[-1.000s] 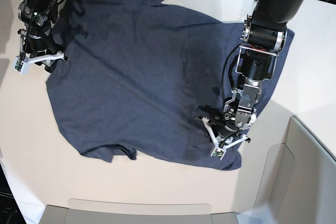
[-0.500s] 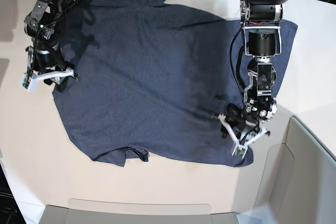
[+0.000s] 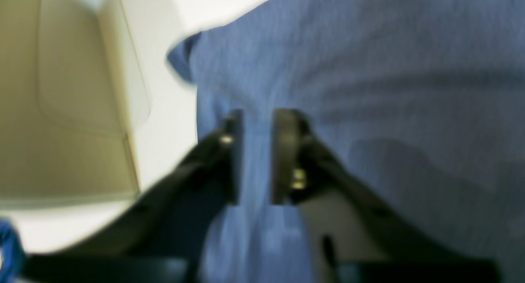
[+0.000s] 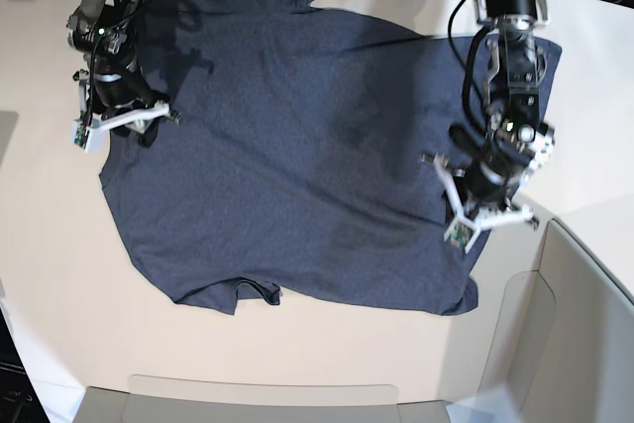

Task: Layout the t-shirt on the table in an organized manner, then fold the t-shirt properly
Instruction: 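Pull both grippers back toward the shoulders to smooth the shirt flat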

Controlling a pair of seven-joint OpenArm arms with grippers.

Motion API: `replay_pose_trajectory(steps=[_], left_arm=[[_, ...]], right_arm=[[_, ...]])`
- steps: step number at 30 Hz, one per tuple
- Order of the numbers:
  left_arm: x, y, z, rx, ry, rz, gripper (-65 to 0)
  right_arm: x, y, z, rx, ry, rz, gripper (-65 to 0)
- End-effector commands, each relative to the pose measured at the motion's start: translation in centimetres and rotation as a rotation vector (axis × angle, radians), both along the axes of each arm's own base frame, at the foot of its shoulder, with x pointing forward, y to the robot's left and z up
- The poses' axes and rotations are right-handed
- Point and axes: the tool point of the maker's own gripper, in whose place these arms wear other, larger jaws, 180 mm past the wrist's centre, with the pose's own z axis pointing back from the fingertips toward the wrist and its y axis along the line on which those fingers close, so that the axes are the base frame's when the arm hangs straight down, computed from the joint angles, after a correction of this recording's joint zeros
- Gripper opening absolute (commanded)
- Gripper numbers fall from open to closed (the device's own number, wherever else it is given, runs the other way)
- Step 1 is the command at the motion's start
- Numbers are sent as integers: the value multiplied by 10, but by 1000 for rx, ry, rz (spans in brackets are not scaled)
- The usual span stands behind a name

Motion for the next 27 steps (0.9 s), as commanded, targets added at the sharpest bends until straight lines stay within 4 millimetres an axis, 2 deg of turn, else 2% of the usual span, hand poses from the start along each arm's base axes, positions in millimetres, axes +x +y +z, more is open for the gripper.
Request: replay_pose_trajectory(steps=[1, 7, 13, 15, 19, 25, 27], left_arm=[[-6, 9, 4, 28, -14, 3, -649], [-63, 43, -44, 85, 138, 47, -650], [-99, 65, -68, 97, 224, 101, -650], [-109, 71, -75, 100, 251, 118, -650], [-122, 73, -84, 103, 285, 120, -650], [-125, 77, -92, 102, 310, 131, -650], [-126, 77, -92, 102, 312, 131, -650]], right_arm=[[-1, 1, 6, -9, -23, 11, -402], [-35, -5, -15, -30, 73, 17, -402], [-56, -6, -24, -39, 124, 22, -402], [-60, -12, -27, -60, 142, 31, -402], [-63, -24, -32, -97, 174, 45, -402], [-67, -55, -50, -163, 253, 64, -404], [-69, -66, -57, -181, 282, 65, -424]])
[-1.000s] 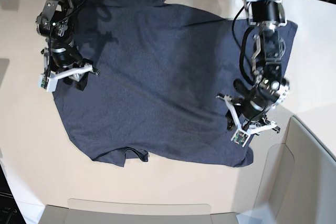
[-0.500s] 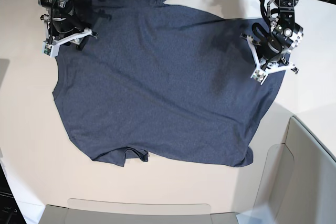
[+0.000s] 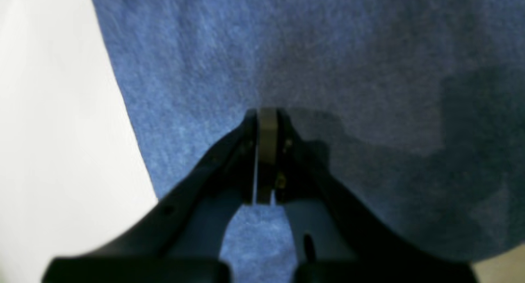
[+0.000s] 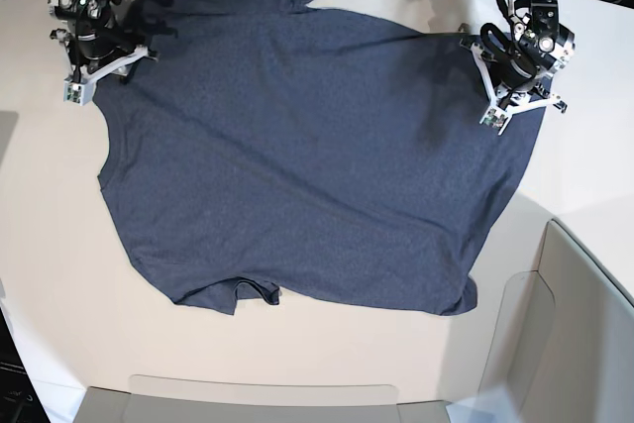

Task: Layout the t-shirt on the table in an organized manner, then fold the t-shirt properly
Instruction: 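Pull both grippers back toward the shoulders to smooth the shirt flat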

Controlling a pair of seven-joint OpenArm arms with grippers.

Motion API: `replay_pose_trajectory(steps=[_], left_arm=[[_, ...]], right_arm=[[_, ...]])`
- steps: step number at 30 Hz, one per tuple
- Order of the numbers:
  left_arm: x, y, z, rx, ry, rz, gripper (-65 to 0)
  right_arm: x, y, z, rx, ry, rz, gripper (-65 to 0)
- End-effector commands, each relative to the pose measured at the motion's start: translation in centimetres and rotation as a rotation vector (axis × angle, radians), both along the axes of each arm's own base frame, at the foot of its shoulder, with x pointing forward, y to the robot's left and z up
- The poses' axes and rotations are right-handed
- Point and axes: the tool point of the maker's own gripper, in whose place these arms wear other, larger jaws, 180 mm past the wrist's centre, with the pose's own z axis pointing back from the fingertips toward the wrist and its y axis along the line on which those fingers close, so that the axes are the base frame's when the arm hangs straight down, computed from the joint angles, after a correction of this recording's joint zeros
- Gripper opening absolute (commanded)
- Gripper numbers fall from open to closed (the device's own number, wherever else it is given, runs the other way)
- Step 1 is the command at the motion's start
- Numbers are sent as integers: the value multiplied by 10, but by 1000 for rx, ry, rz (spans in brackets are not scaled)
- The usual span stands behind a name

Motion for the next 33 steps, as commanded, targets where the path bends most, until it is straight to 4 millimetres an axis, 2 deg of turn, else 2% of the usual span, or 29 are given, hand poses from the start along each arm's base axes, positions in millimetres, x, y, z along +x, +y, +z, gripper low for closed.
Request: replay_pose_trajectory(steps=[1, 5, 7, 12, 15, 20, 26, 33], left_arm=[[6, 5, 8, 11, -31, 1, -650], [4, 5, 6, 11, -24, 3, -650], [3, 5, 6, 11, -22, 3, -650], [3, 5, 6, 11, -22, 3, -650], [3, 5, 6, 9, -22, 3, -650], [5, 4, 7, 5, -28, 5, -650], [7, 2, 7, 6, -27, 3, -650], [30, 10, 12, 1, -56, 32, -650]], right_arm=[[-5, -11, -3, -26, 34, 0, -452], [-6, -25, -3, -62, 53, 10, -607], [-5, -30, 0, -80, 53, 19, -650], [-1, -51, 4, -128, 62, 21, -650], [-7, -68, -3, -135, 91, -22, -650], [-11, -84, -7, -136, 107, -71, -650], [-13, -81, -9, -130, 109, -71, -650], [-10, -83, -6, -136, 102, -71, -591]])
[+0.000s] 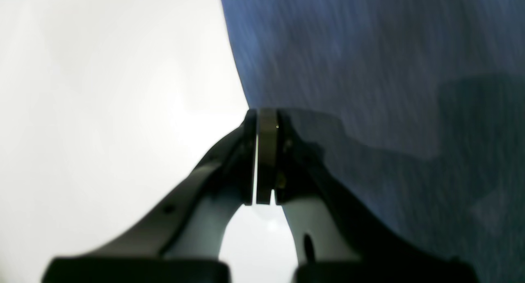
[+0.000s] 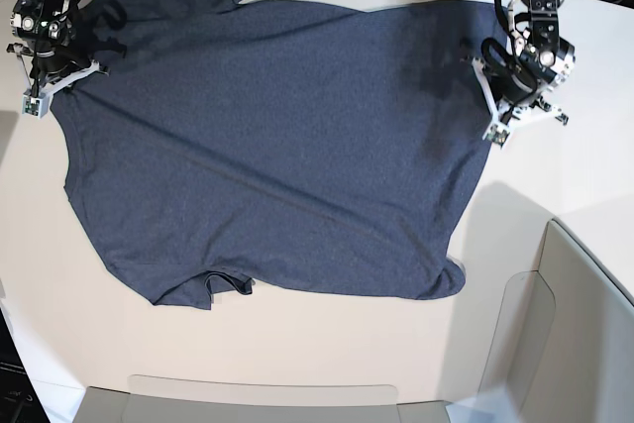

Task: Layout the t-shirt on the table in an organized manner, then fold the t-shirt properly
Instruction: 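Pull both grippers back toward the shoulders to smooth the shirt flat, then open both grippers and lift them off the shirt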

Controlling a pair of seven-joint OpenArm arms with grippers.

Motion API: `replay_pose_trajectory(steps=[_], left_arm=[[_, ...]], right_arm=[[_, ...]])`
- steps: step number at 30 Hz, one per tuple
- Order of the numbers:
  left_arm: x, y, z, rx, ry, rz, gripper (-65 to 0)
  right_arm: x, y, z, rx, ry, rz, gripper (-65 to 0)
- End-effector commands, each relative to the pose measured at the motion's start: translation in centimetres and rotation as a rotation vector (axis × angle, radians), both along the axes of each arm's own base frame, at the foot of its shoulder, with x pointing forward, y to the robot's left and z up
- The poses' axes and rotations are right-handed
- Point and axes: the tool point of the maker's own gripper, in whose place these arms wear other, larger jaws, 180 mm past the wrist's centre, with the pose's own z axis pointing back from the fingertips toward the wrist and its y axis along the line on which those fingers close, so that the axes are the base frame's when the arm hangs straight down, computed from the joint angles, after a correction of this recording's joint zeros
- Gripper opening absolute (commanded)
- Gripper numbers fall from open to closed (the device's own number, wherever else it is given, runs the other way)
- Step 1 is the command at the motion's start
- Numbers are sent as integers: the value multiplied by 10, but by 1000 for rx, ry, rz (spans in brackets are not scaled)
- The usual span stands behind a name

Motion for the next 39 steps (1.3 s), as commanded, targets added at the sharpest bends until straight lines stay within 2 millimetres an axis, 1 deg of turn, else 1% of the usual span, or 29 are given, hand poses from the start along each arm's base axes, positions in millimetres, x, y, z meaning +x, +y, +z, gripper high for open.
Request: replay_pose_trajectory(steps=[1, 3, 5, 6, 8, 10, 11, 12, 14, 17, 20, 22, 24, 26, 28, 29, 33, 36, 39], left_arm=[[6, 6, 10, 13, -30, 6, -650], [7, 6, 11, 14, -35, 6, -649], [10, 9, 20, 19, -62, 13, -630], [12, 14, 29, 25, -89, 31, -601], [15, 17, 43, 13, -140, 68, -535], [19, 23, 63, 20, -201, 95, -462], [23, 25, 73, 24, -232, 101, -435], [26, 27, 80, 30, -251, 104, -424], [26, 30, 86, 36, -267, 113, -424], [25, 36, 92, 13, -289, 136, -429], [22, 41, 96, -43, -312, 165, -429], [12, 45, 89, -61, -286, 186, -429], [4, 44, 81, -78, -243, 196, -429], [-1, 42, 76, -103, -216, 199, -429], [-7, 39, 71, -121, -192, 201, -429], [-11, 38, 67, -126, -179, 201, -429], [-22, 37, 58, -127, -150, 198, -429], [-22, 34, 58, -141, -152, 193, -429], [-23, 33, 57, -146, -147, 194, -429]], right_arm=[[-12, -4, -3, -6, 60, -13, -585], [-6, -1, 6, -15, 33, 2, -568], [2, 3, 18, -27, -2, 22, -550], [5, 6, 23, -30, -19, 29, -536], [12, 11, 33, -33, -52, 43, -504], [18, 15, 43, -38, -83, 56, -463], [20, 19, 46, -37, -98, 61, -438], [22, 23, 49, -30, -113, 62, -418], [30, 32, 59, -22, -158, 68, -390], [35, 42, 71, -4, -214, 62, -388], [32, 49, 81, 37, -270, 36, -388], [28, 51, 85, 96, -304, 52, -388], [19, 44, 91, 155, -351, 44, -388], [4, 38, 95, 214, -365, 31, -388], [-10, 27, 102, 253, -376, 2, -388], [-20, 21, 102, 266, -365, -21, -388], [-63, 11, 89, 361, -310, -143, -389], [-92, 9, 67, 429, -224, -171, -389], [-111, 8, 46, 489, -175, -191, -389]])
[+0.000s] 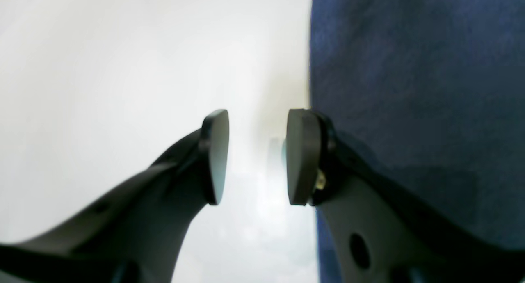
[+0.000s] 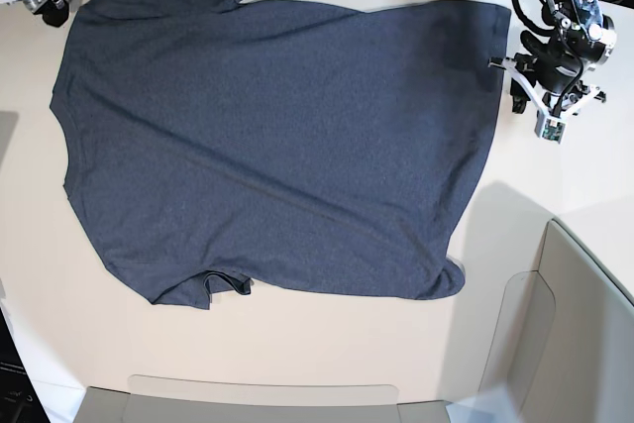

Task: Layout the t-shirt on the table in an organized manner, then fold the t-shirt properly
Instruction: 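Open both grippers and lift them off the shirt, then move both grippers to the shoulder corners and pinch the collar-side edge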

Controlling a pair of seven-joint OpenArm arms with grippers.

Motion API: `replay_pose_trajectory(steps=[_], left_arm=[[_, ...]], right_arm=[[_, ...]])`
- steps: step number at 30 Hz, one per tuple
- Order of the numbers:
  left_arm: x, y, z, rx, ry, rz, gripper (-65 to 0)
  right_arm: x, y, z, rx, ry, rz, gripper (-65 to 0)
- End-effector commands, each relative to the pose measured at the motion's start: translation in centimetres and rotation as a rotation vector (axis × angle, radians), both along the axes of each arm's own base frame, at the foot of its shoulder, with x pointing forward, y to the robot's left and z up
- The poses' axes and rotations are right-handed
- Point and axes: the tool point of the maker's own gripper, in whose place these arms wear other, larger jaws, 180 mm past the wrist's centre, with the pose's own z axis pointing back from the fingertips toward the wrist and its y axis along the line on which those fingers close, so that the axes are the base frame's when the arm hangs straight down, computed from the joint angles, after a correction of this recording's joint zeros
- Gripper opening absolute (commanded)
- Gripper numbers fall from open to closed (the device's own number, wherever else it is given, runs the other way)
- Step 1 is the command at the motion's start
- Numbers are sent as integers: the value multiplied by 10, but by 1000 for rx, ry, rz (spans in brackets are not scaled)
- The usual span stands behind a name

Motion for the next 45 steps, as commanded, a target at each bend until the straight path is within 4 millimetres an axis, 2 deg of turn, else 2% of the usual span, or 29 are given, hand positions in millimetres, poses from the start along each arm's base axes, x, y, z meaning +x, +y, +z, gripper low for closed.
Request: replay_pose_trajectory(steps=[1, 5, 10, 16, 20, 32, 34, 36, 37, 38, 42, 45], left_arm=[[5, 2, 9, 14, -33, -5, -429], [5, 2, 10, 13, -34, -5, -429], [5, 0, 9, 11, -32, -8, -429], [5, 0, 8, 9, -28, -9, -429], [5, 0, 8, 10, -29, -7, -429], [3, 2, 8, 11, -26, -1, -429], [4, 3, 8, 12, -26, 1, -426], [4, 4, 9, 16, -28, 1, -426], [4, 4, 10, 17, -30, 2, -426], [3, 7, 11, 19, -32, 9, -426], [-9, 35, 17, 37, -21, 95, -426], [-23, 45, 19, -18, 10, 107, -426]], right_arm=[[-6, 0, -2, 6, 25, 39, -389], [-18, 1, -24, 74, 61, 10, -389], [-14, 11, -35, 119, 69, 26, -389], [-2, 31, -42, 155, 71, 91, -389], [-1, 42, -47, 179, 77, 106, -389], [-12, 45, -51, 190, 105, 103, -394], [-12, 45, -51, 191, 107, 99, -451], [-14, 45, -54, 198, 117, 96, -549], [-13, 47, -57, 200, 128, 110, -620], [-12, 50, -60, 201, 144, 128, -650], [-10, 61, -71, 204, 192, 181, -650], [-5, 67, -76, 219, 181, 189, -650]])
